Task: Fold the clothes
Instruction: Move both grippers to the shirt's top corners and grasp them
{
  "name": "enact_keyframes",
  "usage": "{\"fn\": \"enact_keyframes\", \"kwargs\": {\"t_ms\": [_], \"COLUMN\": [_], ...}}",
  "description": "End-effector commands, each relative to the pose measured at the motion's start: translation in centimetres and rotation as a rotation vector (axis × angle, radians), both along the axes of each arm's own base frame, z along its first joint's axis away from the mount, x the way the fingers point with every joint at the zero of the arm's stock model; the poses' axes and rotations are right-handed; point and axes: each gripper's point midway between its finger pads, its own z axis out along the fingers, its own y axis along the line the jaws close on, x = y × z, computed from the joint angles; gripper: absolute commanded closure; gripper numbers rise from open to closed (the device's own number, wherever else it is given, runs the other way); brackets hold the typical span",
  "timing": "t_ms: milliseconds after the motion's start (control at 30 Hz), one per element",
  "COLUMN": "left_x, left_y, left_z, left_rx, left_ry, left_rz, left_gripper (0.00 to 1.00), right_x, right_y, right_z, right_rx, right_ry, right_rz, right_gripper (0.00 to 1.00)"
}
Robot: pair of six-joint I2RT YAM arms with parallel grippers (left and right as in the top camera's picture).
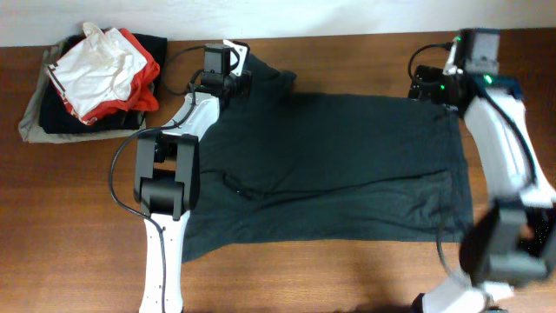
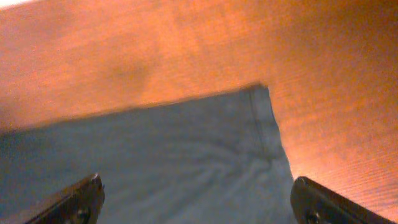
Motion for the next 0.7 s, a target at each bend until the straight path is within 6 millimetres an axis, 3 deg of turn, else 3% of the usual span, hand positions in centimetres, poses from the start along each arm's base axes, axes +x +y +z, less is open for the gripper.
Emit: {"fn": "enact_keyframes", "kwargs": {"t_ms": [0,167,400,533,667], "left_x": [-1.3,-1.6,-1.9,-2.2,-2.2], "left_y": [0.2,0.2,0.2,0.3,0.3], "left_z": [-3.3,-3.5,-3.8,-4.0,-4.1], "left_rx": [0.017,0.02,0.021,0.024,0.025], "left_ry": [0.082,0.096,0.112,0.127,0.13], "left_rz": [-0.007,-0.007,-0.009,-0.009,-0.009], "left_gripper": [1.0,0.99,0.99,1.0,0.99], "right_x": [1.7,3.2,1.8,2.4,3.5], "right_y": [-3.0,-5.9,-10.3,-10.2,-9.3], "right_z": [-4.6,-7.5,-11.8,-13.2,-13.2], "right_rx": [-0.092,-0.145,-0.116,0.005,0.016], "right_ry": [0.158,0.224,0.298,0.259,0.223], "right_rz": [-0.006,-0.031,-0.084,-0.039,0.021], "right_gripper": [0.01,0.01,0.01,0.01,0.02]}}
